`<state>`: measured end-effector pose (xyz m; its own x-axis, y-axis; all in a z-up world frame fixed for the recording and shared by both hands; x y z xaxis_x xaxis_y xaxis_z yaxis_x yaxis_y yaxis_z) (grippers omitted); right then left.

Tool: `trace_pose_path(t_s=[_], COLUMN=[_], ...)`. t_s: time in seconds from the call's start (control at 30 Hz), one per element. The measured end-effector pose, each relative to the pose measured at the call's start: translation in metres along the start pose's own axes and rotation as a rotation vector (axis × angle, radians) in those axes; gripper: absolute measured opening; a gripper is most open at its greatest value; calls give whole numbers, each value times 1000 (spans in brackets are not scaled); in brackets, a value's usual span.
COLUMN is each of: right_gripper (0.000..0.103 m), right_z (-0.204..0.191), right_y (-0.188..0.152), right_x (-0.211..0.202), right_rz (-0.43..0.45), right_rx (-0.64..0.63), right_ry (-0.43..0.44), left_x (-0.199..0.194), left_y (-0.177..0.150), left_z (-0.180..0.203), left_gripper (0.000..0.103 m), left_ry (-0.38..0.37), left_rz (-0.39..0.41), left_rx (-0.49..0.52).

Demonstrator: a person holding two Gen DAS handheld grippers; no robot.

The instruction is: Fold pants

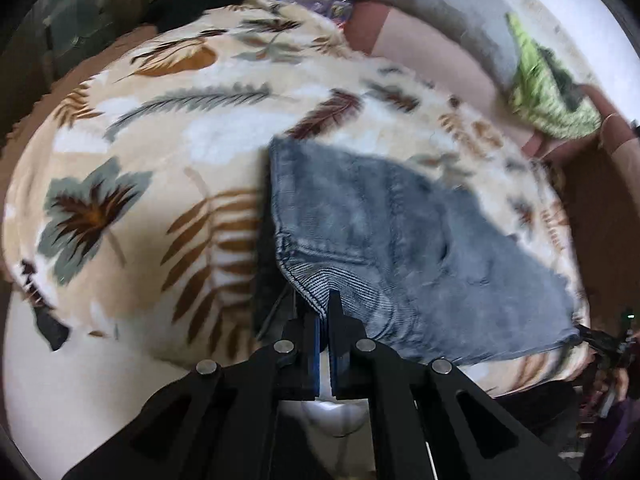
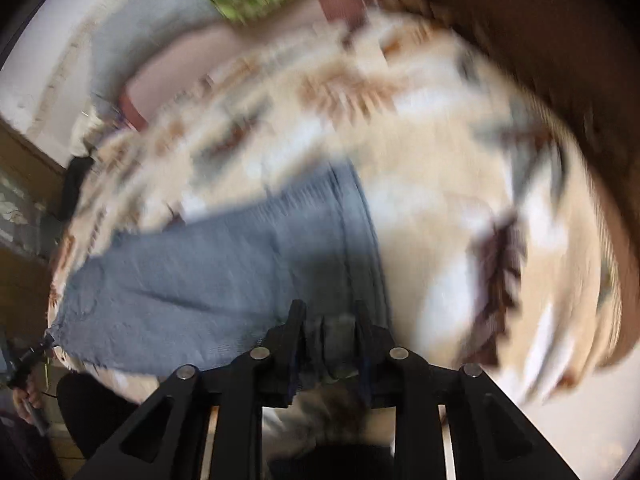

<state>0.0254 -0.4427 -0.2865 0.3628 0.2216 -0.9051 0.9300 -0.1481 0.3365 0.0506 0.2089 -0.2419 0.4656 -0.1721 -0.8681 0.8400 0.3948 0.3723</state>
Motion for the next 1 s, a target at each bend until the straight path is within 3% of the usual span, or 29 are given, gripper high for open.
trace_pose_path(t_s=[0.13,0.2,0.27,0.37,0.53,0.57,0.67,0.77,0.83,1.0], right_gripper=[49,64,64,64,64,61,17,12,11,11], right_z=[14,17,17,9,5,4,-2,-14,-16,-13], right_y=[4,18,34,53,79,80,77,79,90,122], right_x=[-28,-45,-50,-30,16,21,34,28,13,-2], right_rz=[72,148,191,171,116,106,46,56,115,217], right_rx=[26,42,52,66,78,82,30,-50,-58,-37], right_ry=[4,4,1,18,-26,-28,-50,-86,-112,-122], left_x=[-22,-42,-64,-82,-72,-60,-26,13,35,53], left_y=[0,7,15,21,16,14,6,-7,-20,-44], left_z=[3,9,18,37,82,92,106,112,110,89], left_gripper=[8,8,8,10,11,11,11,11,11,11], left_ry=[40,76,95,69,-24,-42,-45,-19,-3,52], left_rz=[29,82,151,201,188,171,116,47,-6,-72], left_rx=[29,63,95,117,182,193,194,206,205,181])
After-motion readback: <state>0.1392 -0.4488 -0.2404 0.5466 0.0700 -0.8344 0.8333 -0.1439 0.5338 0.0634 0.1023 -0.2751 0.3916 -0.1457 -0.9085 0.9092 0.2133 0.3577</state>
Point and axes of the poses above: each gripper's, at about its wrist camera, not at the fingertips, and x roughly the way its jaws point, z to its right, y to its top, the point moved 10 cm from there along x, roughly the way its jaws point, and after that the axes turned 9 degrees about -x, right-handed, at the moved point
